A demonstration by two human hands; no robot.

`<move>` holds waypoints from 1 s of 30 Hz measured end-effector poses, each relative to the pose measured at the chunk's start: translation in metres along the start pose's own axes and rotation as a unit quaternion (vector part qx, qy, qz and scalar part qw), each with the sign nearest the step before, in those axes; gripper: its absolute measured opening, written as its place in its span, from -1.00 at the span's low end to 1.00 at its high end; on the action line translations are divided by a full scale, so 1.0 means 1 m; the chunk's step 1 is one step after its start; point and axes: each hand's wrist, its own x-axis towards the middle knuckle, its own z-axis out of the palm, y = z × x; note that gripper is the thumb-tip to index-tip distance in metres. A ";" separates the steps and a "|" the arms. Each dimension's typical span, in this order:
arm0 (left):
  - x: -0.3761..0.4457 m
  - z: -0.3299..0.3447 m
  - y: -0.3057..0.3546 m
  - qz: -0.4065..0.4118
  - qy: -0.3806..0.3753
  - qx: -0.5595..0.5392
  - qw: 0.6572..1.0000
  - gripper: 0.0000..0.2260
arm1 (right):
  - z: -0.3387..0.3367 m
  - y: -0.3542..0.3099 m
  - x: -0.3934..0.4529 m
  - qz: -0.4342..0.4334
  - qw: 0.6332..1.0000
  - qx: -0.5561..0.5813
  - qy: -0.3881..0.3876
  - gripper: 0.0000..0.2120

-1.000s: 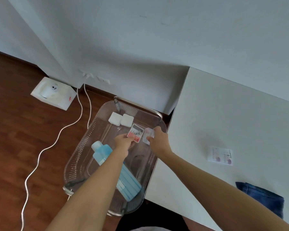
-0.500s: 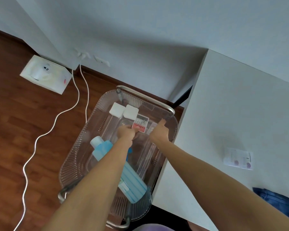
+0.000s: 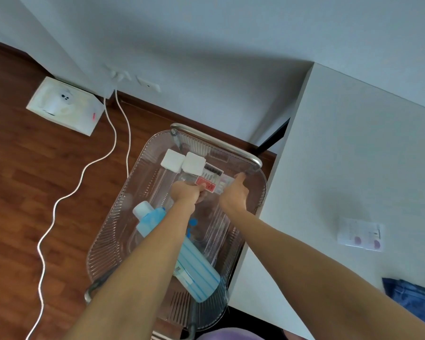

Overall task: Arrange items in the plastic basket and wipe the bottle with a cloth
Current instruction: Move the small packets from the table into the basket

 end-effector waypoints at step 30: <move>-0.184 0.070 0.006 0.462 -0.109 0.269 0.838 -0.79 | -0.195 0.080 -0.075 -0.204 0.977 0.061 0.018 -0.87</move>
